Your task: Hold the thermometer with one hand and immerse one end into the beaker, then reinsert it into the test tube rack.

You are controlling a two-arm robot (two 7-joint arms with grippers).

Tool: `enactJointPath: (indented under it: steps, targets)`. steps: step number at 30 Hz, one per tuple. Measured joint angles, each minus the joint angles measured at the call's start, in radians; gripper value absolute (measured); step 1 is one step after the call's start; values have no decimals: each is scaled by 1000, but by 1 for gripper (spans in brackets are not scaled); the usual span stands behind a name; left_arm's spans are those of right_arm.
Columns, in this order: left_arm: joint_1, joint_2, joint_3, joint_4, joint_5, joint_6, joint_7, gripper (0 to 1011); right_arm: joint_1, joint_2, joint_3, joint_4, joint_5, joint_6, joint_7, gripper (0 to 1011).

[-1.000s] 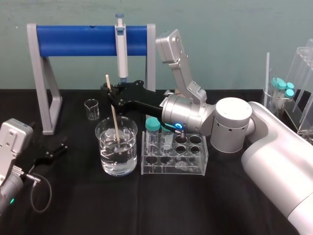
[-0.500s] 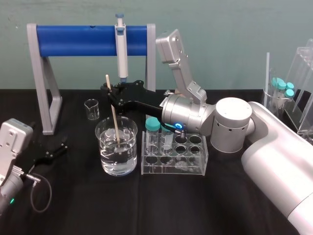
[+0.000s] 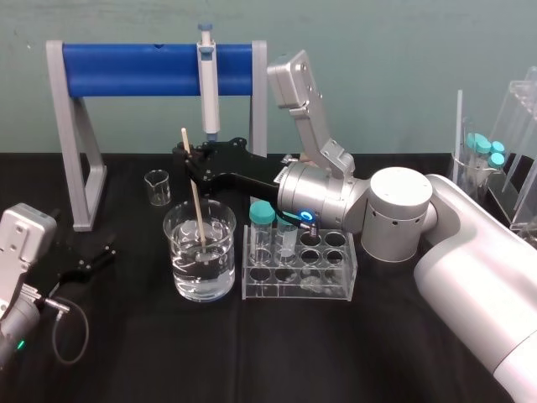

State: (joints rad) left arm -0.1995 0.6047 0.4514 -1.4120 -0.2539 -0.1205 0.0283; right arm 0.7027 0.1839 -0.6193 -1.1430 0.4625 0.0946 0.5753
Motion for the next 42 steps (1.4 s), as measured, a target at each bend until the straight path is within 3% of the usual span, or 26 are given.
enactJointPath:
  steps: [42]
  targets:
    - [0,0,0,0,0,0,0,1004,0,0,0,0,0,0,0,54]
